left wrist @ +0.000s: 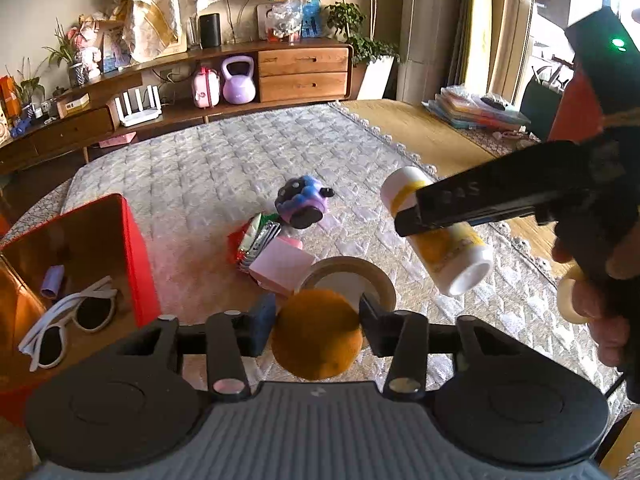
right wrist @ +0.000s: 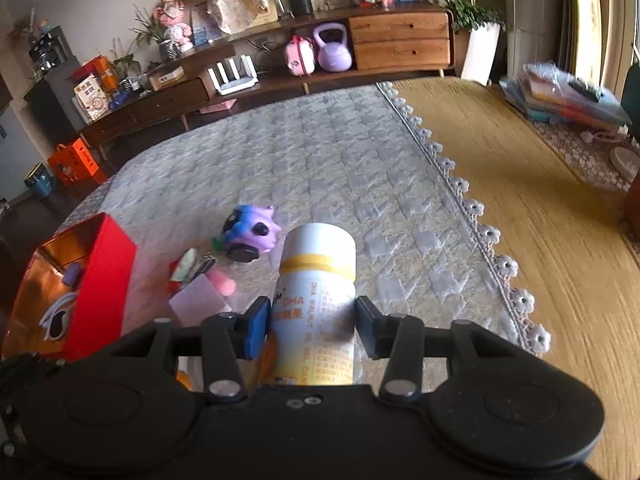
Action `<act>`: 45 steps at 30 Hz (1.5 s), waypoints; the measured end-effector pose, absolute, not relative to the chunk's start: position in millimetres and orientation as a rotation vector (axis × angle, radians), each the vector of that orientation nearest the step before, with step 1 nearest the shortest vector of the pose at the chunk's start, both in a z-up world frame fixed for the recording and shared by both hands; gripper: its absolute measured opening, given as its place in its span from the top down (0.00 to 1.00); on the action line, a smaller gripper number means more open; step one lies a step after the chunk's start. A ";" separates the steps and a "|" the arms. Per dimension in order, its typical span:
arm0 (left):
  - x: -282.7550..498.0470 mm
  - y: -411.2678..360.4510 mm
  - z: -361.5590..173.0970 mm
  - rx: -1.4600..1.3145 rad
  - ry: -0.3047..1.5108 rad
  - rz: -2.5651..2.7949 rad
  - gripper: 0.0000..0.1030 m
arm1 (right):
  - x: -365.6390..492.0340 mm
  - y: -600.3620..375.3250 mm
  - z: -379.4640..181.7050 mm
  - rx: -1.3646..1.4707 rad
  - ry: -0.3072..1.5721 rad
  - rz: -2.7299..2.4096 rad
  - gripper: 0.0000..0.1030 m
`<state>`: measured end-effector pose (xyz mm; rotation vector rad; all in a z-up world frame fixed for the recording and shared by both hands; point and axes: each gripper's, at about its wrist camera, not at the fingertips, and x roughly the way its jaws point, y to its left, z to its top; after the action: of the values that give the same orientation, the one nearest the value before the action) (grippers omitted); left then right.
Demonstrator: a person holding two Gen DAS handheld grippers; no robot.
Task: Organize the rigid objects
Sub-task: 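Grasp the orange with the left tool while the right tool lifts the bottle, then carry the orange and bottle into the red box and open both tools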
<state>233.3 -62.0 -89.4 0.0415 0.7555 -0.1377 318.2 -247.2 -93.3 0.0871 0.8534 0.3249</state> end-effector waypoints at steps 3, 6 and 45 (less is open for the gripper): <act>231.8 -62.4 -87.5 0.068 0.757 -0.147 0.68 | 311.7 -250.2 -89.9 0.077 0.846 0.324 0.57; 234.4 -62.1 -93.9 0.061 0.796 -0.160 0.68 | 306.7 -253.3 -89.1 0.083 0.848 0.324 0.57; 154.3 11.3 -139.2 -0.071 0.858 0.084 0.48 | 264.6 -241.4 -94.3 0.038 0.878 0.370 0.56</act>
<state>154.3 11.3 -139.2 -0.0712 0.8582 0.0839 264.6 -241.4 -94.3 0.0384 0.8784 0.3701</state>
